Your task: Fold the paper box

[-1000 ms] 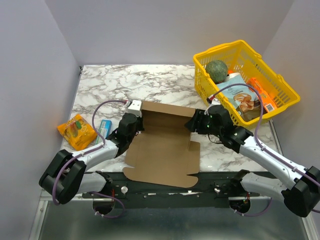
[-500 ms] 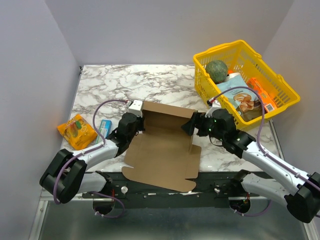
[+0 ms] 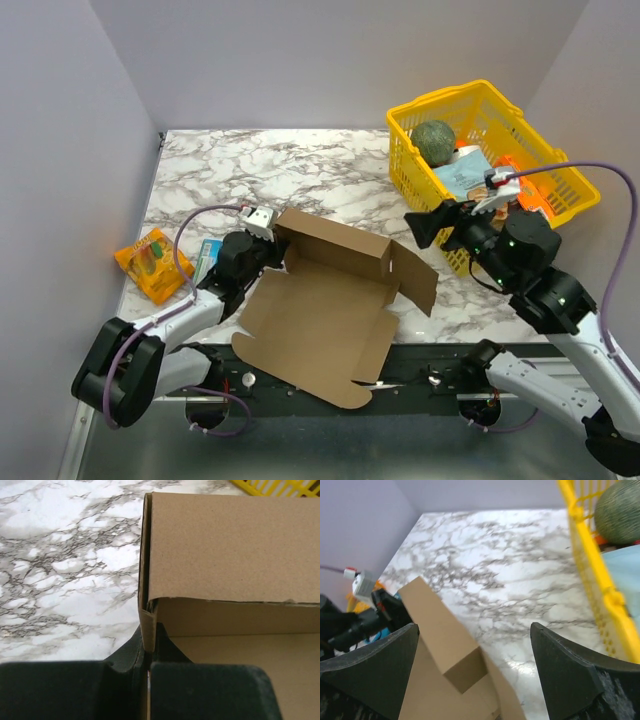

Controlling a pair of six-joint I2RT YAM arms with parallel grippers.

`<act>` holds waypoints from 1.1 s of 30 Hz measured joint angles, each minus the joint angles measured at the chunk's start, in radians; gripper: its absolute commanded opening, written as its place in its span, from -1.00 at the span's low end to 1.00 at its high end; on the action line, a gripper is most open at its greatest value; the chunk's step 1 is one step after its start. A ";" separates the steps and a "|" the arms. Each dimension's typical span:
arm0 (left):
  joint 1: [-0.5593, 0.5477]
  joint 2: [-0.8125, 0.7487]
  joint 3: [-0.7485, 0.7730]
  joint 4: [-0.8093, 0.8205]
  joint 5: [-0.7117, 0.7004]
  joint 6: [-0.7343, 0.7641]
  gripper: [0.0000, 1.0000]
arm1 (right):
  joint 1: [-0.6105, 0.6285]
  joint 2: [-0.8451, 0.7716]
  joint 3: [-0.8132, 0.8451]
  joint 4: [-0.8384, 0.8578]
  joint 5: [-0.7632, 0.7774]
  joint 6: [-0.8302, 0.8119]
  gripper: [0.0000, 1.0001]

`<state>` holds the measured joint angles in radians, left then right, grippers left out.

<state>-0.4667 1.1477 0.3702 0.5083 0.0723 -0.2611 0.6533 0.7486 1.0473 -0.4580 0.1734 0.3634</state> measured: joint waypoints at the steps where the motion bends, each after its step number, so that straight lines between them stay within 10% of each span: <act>1: 0.005 -0.007 -0.003 0.007 0.019 -0.005 -1.00 | 0.000 -0.009 0.027 -0.024 0.039 -0.016 0.98; 14: 0.063 -0.096 -0.039 0.035 0.104 -0.058 -1.00 | -0.008 -0.012 0.013 -0.349 0.250 -0.039 0.64; 33: 0.107 -0.055 -0.040 0.041 0.105 -0.106 -1.00 | 0.016 0.017 -0.172 -0.206 -0.267 -0.084 0.59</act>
<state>-0.3599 1.0924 0.3302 0.5495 0.1768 -0.3676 0.6697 0.7654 0.8753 -0.6636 -0.0937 0.2790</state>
